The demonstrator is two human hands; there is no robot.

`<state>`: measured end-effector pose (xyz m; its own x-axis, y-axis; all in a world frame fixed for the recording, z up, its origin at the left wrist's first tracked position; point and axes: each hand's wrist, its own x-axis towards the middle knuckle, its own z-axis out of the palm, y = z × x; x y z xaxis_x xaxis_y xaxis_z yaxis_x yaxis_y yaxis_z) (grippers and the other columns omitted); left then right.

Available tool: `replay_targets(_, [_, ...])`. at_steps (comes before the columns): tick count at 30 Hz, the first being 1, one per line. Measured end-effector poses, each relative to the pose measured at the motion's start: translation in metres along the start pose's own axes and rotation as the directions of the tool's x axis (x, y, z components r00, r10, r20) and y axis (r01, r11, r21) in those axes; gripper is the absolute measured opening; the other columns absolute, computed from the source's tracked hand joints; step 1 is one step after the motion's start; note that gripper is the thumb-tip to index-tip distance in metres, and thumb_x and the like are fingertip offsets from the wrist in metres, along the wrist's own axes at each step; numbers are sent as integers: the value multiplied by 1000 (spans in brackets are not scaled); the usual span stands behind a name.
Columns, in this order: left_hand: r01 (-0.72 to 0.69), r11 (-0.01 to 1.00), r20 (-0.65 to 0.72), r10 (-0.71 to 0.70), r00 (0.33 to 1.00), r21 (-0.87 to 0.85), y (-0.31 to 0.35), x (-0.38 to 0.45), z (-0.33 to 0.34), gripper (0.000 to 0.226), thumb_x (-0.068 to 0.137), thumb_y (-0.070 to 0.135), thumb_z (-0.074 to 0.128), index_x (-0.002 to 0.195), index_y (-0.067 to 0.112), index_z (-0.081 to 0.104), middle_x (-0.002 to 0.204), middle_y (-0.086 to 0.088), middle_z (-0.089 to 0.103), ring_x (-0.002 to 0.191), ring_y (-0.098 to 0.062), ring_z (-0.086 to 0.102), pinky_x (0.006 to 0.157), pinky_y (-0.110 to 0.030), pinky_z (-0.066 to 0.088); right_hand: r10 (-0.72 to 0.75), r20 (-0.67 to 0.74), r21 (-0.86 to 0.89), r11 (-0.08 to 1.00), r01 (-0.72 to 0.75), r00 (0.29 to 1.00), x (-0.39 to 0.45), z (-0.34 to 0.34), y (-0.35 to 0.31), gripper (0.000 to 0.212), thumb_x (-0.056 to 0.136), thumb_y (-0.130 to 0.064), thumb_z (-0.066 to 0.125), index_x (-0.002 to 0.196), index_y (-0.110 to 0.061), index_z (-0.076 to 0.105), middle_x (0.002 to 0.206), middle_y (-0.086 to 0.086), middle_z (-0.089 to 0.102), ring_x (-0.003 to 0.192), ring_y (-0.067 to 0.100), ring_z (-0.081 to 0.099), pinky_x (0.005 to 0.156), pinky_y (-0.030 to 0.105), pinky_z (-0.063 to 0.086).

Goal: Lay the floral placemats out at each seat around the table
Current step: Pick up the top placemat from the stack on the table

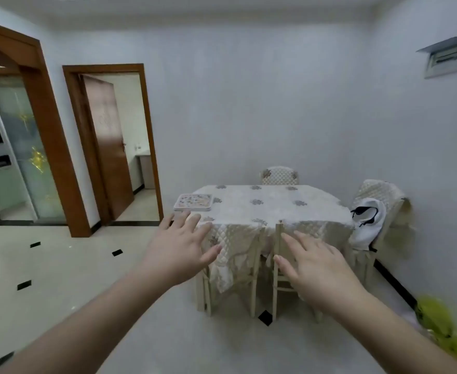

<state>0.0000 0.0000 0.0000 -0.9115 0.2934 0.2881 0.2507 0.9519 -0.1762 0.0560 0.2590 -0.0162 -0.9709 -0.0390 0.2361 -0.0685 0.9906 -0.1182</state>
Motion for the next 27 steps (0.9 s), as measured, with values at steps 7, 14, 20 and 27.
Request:
replay_targets(7, [17, 1000, 4, -16, 1000, -17, -8, 60, 30, 87, 83, 77, -6, 156, 36, 16, 164, 2, 22, 152, -19, 10, 122, -42, 2, -69, -5, 7, 998, 69, 998, 86, 22, 14, 63, 99, -61, 16, 156, -34, 12, 165, -4, 11, 150, 16, 12, 120, 39, 9])
replay_targets(14, [131, 990, 24, -130, 991, -47, -53, 96, 51, 74, 92, 73, 6, 155, 36, 20, 164, 6, 20, 152, -16, 9, 122, -40, 5, -166, 24, 120, 979, 162, 986, 158, 55, -19, 62, 98, -62, 19, 154, -36, 14, 164, -4, 14, 150, 16, 13, 120, 38, 10])
replay_targets(20, [188, 979, 18, -187, 982, -81, -112, 120, 81, 85, 82, 77, -7, 155, 39, 16, 165, 7, 18, 152, -15, 7, 121, -40, 2, -211, 23, 143, 968, 206, 977, 217, 83, -74, 64, 98, -63, 17, 155, -37, 11, 165, -5, 11, 151, 16, 10, 121, 41, 7])
replay_targets(27, [231, 969, 65, -225, 972, -92, -211, 148, 135, 86, 81, 78, -4, 154, 38, 16, 165, 5, 18, 152, -17, 10, 121, -43, 4, -256, 55, 119, 961, 248, 965, 284, 111, -165, 62, 98, -62, 18, 155, -37, 12, 165, -7, 11, 150, 14, 12, 121, 38, 8])
